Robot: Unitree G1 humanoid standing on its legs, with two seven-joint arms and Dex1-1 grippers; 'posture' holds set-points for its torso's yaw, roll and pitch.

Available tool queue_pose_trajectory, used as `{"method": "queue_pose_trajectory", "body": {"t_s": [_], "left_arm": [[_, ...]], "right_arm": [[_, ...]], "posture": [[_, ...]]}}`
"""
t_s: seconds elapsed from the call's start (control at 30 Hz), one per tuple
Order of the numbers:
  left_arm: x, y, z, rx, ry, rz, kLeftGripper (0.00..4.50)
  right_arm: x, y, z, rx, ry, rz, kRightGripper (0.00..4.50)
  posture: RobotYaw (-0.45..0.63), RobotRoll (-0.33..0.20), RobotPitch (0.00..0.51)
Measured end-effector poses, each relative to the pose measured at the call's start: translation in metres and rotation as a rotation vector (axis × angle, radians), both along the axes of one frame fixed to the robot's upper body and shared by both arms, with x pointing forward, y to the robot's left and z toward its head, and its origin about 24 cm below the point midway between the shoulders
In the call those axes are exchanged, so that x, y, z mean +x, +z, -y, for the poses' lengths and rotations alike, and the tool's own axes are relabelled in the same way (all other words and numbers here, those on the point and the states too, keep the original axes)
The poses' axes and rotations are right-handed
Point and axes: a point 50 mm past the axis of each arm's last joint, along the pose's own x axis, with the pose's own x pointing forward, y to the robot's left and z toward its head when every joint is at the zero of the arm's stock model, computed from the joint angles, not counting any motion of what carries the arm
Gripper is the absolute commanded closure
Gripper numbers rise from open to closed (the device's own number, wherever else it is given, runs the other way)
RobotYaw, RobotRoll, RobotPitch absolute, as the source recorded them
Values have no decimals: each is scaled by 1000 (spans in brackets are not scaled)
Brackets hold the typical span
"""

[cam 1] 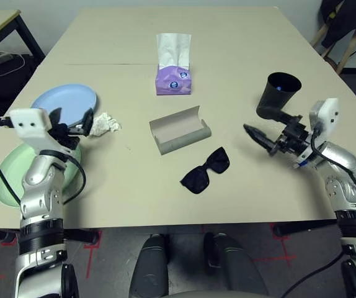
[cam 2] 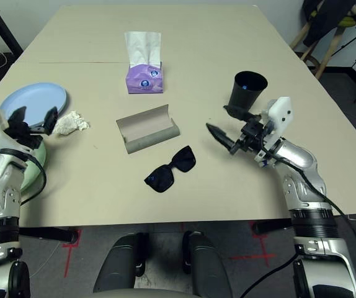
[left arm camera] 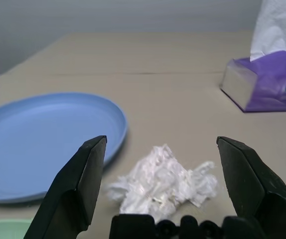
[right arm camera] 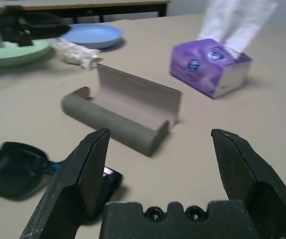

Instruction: Organize and tidy the items on the table.

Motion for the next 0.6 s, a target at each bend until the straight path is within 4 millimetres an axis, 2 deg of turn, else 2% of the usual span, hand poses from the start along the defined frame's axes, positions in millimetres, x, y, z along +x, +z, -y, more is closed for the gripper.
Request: {"method": "queue_pose_trajectory", "body": {"t_s": [0.2,0.4,0.6], "left_arm": [[-2,6,0,14,-5,8,0],[-4,15,-6,44,-16,5,0],[-3,21,-17,55,7,-92,0]], "right_arm": [[-7,6,-16,-71,210,11,47],[-12,5,-19,-116,301,4,47],[-13,5,-20,-124,318,19,47]], "posture": [[160,0,126],[169,0,126],[176,0,130]]}}
